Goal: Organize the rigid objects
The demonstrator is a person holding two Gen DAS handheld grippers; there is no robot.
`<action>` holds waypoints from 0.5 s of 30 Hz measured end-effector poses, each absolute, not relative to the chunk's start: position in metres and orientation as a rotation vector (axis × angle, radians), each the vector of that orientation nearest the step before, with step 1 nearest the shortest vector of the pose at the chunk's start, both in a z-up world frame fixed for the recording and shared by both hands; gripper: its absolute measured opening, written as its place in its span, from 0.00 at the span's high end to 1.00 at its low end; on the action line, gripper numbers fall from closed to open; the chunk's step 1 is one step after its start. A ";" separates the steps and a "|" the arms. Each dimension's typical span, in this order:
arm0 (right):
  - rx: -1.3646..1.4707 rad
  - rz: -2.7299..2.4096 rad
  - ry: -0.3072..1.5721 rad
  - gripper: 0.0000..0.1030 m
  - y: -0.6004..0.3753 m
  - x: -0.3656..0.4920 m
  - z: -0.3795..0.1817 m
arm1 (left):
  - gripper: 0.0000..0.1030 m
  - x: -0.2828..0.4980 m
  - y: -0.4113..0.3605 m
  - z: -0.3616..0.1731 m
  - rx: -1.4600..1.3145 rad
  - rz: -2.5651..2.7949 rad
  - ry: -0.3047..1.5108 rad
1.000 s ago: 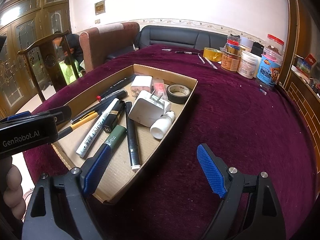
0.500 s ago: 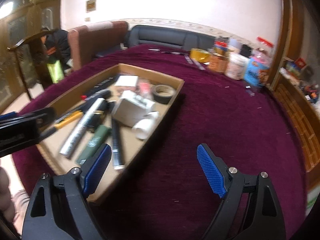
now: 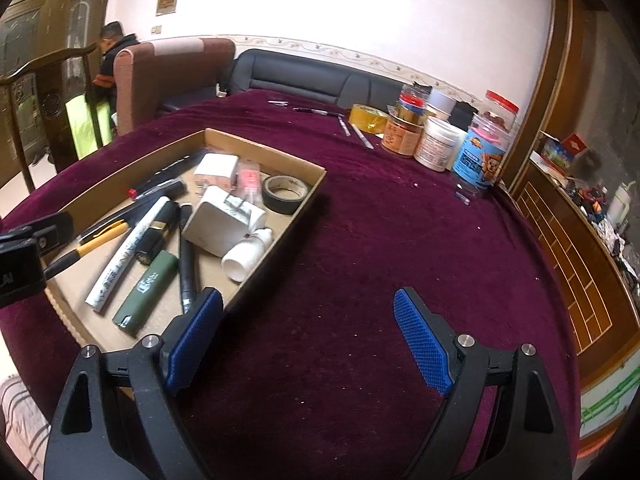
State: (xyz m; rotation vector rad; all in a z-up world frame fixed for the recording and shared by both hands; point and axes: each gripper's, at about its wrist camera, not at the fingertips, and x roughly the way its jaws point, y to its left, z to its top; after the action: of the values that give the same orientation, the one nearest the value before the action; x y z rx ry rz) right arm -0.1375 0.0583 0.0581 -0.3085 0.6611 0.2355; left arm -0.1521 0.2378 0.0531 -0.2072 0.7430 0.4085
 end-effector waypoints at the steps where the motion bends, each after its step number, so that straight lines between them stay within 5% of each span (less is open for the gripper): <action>1: -0.312 0.240 0.658 0.14 0.059 -0.139 0.058 | 0.01 -0.152 0.236 0.054 -0.204 0.409 0.742; 15: -0.255 0.262 0.653 0.14 0.036 -0.139 0.062 | 0.01 -0.155 0.210 0.066 -0.162 0.404 0.723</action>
State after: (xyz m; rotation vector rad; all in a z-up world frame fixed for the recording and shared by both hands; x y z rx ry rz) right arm -0.1387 0.0363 0.0623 -0.2552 0.6532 0.2621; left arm -0.1552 0.2099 0.0664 -0.1618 0.7234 0.4038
